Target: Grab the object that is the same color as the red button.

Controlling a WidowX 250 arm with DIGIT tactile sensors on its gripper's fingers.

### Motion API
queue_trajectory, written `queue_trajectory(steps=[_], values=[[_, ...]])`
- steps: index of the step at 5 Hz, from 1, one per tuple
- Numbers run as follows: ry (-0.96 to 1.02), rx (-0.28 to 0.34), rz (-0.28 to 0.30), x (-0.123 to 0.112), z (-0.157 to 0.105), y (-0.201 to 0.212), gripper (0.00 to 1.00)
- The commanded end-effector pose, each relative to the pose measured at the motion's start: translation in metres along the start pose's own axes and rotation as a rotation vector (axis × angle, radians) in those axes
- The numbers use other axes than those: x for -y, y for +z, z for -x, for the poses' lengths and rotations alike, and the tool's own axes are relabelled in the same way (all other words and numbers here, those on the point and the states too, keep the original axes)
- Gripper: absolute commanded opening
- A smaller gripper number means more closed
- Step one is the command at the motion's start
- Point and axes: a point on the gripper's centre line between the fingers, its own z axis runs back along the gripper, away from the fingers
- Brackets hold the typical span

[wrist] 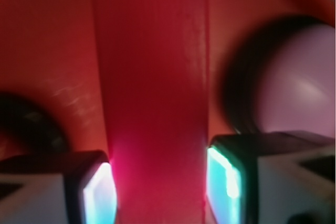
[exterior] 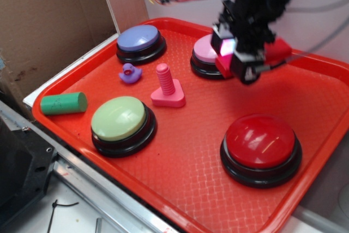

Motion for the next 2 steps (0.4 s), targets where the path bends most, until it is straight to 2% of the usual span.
queue_trajectory(steps=[1, 2], values=[[0.222, 0.249, 0.089, 0.052, 0.065, 0.103, 0.00], [0.219, 0.252, 0.086, 0.058, 0.082, 0.151, 0.00]])
